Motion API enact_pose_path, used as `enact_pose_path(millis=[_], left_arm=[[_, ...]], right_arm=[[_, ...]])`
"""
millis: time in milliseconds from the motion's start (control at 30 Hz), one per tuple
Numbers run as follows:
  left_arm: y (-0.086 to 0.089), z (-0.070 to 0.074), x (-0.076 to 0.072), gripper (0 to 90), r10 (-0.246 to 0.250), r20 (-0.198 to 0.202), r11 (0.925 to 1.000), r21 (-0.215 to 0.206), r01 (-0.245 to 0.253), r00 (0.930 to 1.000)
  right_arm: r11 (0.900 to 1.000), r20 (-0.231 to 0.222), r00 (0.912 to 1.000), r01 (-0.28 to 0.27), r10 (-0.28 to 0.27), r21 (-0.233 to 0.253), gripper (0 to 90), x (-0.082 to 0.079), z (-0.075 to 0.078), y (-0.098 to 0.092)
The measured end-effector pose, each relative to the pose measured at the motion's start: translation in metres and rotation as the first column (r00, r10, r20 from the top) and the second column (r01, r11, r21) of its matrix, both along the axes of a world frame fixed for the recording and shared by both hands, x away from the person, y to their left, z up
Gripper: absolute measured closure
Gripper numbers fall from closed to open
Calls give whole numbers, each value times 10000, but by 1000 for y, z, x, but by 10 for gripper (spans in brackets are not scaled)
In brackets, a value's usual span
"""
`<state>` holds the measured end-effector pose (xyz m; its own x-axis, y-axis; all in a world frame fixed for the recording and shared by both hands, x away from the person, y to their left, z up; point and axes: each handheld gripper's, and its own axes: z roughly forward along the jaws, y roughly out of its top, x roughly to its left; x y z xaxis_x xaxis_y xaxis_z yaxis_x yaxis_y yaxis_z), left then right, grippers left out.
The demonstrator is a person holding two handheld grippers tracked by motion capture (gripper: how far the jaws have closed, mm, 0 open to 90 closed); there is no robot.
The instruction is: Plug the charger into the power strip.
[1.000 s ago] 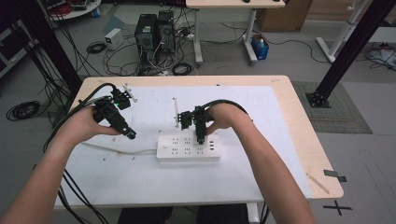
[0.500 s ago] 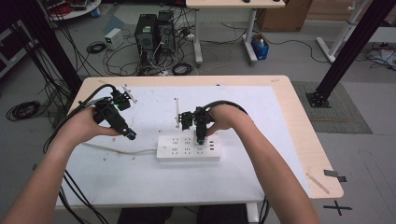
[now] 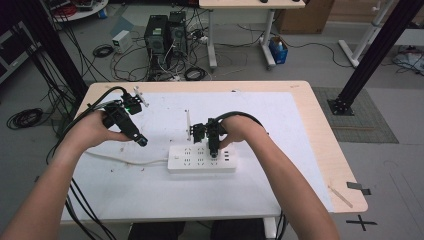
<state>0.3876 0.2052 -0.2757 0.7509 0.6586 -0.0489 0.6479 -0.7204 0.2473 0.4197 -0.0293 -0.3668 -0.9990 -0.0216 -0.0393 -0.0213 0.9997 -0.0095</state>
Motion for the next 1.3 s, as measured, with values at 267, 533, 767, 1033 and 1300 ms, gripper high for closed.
enact_pose_path(millis=[267,533,767,1033,1300], left_arm=[[5,-3,-3,247,115,54,9998,-164,-114,9999],[9,1,0,247,210,146,9996,-180,-207,9997],[1,4,2,228,461,405,9982,-394,-445,9981],[-7,8,7,228,554,442,9984,-116,-550,9975],[-13,10,13,228,641,459,9979,13,-642,9969]], right_arm=[[9998,-248,9996,-124,127,122,611,3,-1,-2],[9631,-632,9774,2096,-2017,1689,318,13,40,-43],[8565,-152,8861,4521,-4633,2491,250,12,67,-87],[6257,-290,6638,7178,-7474,3053,222,3,80,-146],[5270,-475,5702,7850,-8201,3258,189,-4,80,-181]])
